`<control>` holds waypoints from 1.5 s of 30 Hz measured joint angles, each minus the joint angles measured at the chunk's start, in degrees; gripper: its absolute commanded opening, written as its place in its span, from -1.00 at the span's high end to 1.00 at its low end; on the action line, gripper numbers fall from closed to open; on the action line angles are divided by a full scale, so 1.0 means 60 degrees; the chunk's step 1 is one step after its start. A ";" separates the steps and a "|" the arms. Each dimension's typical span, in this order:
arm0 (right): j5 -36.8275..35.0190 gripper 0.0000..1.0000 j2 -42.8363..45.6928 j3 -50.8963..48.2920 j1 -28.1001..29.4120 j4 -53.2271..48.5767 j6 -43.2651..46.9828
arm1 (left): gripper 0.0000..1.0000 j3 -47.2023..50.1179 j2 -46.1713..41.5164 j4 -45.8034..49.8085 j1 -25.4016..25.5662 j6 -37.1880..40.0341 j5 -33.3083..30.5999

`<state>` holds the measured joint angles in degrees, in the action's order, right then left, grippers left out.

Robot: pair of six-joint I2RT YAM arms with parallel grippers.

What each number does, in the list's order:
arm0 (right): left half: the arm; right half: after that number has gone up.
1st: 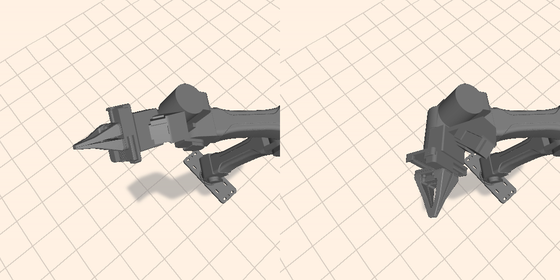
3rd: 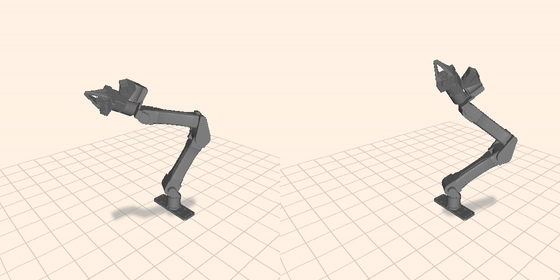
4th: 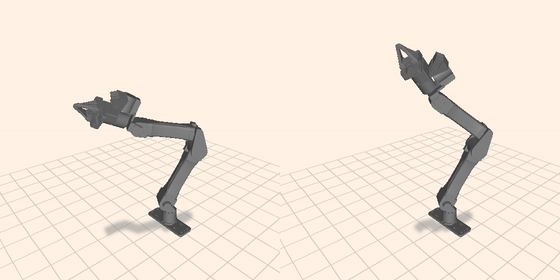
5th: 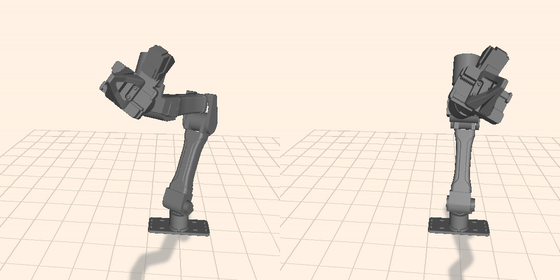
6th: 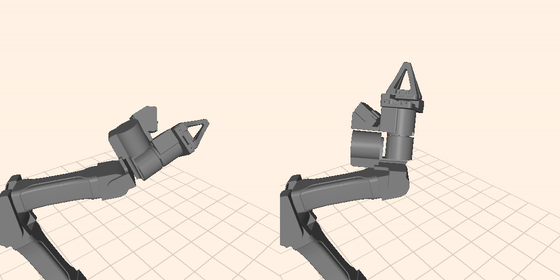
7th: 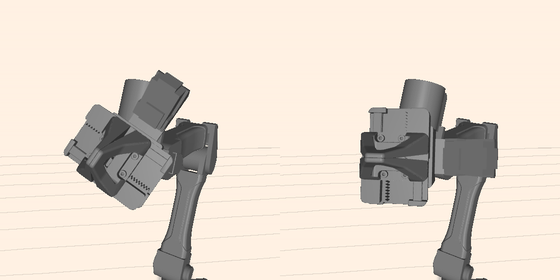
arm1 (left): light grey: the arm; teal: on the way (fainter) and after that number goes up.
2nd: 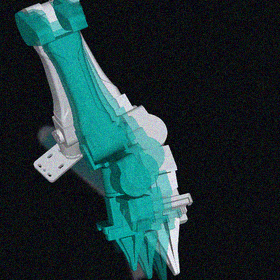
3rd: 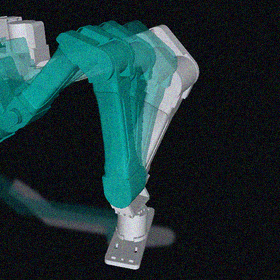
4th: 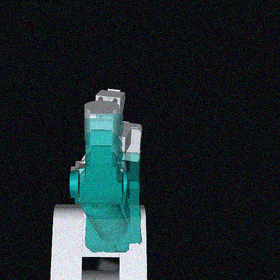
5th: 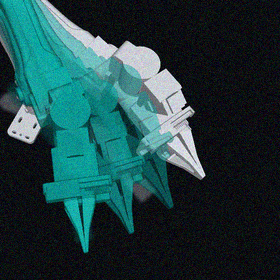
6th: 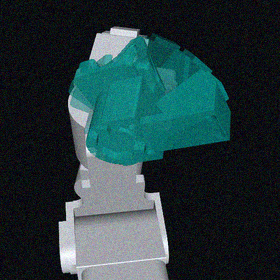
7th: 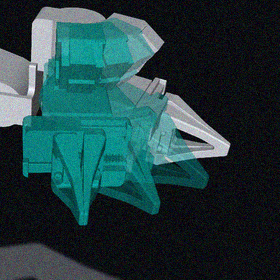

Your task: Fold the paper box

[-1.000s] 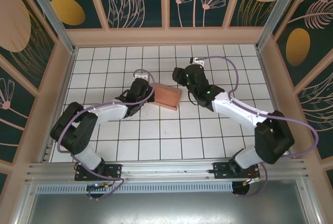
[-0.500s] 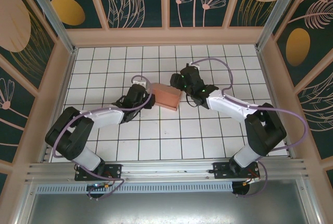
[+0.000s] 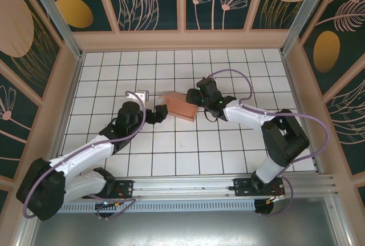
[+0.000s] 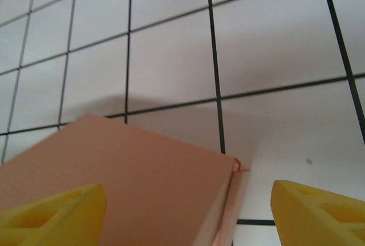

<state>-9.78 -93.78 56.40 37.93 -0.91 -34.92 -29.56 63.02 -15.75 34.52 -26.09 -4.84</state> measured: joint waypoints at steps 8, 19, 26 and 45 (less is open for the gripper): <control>0.0120 -0.54 -0.0528 -0.0204 0.0091 -0.0029 0.0233 | -0.85 -0.1479 0.1497 0.0310 -0.0408 -0.0940 0.0138; 0.0437 -0.54 -0.1166 -0.0255 -0.0007 0.0262 0.0769 | -0.54 -0.3060 0.4721 0.0896 -0.1395 -0.1770 0.2138; 0.1428 -0.53 -0.1377 -0.0248 -0.0772 0.0834 0.1118 | -0.30 -0.3326 0.5541 0.1104 -0.1395 -0.1814 0.3031; 0.4375 -0.54 -0.0743 -0.1100 -0.2524 0.3013 0.0867 | -0.18 -0.4331 0.6870 0.1140 -0.1512 -0.1916 0.3814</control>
<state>16.47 -98.24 49.80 22.79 17.17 -29.71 -55.55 104.25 -8.91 25.45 -37.58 18.04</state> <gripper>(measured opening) 0.773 0.610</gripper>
